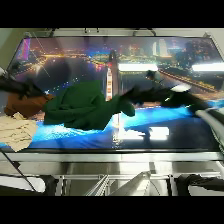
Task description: Fold the shirts.
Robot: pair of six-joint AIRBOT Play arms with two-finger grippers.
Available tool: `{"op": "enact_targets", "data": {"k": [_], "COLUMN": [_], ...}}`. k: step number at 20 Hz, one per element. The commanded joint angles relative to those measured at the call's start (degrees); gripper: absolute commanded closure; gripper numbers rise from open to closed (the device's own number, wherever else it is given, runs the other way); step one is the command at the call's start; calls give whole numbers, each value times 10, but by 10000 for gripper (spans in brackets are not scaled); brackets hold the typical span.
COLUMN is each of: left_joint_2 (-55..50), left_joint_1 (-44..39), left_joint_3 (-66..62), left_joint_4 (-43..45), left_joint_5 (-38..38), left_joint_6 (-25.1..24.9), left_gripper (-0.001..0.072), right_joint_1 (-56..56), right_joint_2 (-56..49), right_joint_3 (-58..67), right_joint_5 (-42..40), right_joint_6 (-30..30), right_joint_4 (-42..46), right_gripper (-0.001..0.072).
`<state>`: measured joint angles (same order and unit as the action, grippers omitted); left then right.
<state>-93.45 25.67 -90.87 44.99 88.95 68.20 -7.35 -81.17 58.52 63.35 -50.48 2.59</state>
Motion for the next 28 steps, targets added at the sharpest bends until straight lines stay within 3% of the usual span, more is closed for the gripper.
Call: {"op": "enact_targets", "data": {"k": [1,3,5,8,11,15,17,19,20,28], "left_joint_2": [102,156,198,221,207,136,86,31,9,-166], "left_joint_1": [11,8,-20,-83,-164,-268,-301,-327,-337,-414], "left_joint_3": [-106,-156,-163,-68,85,228,248,248,248,102], "left_joint_4": [-198,-212,-133,-84,-84,-85,-85,-92,-92,-135], "left_joint_5": [12,-4,-21,-12,-38,-137,-181,-200,-208,-196], "left_joint_6": [-7,-8,12,15,0,-47,-53,-51,-50,-10], "left_gripper": [693,693,691,691,692,687,317,94,25,21], "right_joint_1": [111,157,176,167,164,164,165,165,164,164], "right_joint_2": [149,230,280,287,277,265,265,265,265,265], "right_joint_3": [75,111,113,92,20,-45,-45,-45,-45,-45], "right_joint_5": [40,45,52,105,106,101,89,81,80,71], "right_joint_6": [-14,-22,-100,-183,-190,-175,-168,-167,-161,-140], "right_joint_4": [-13,12,117,268,321,339,341,341,341,341], "right_gripper": [694,693,694,693,693,693,693,693,693,693]}}
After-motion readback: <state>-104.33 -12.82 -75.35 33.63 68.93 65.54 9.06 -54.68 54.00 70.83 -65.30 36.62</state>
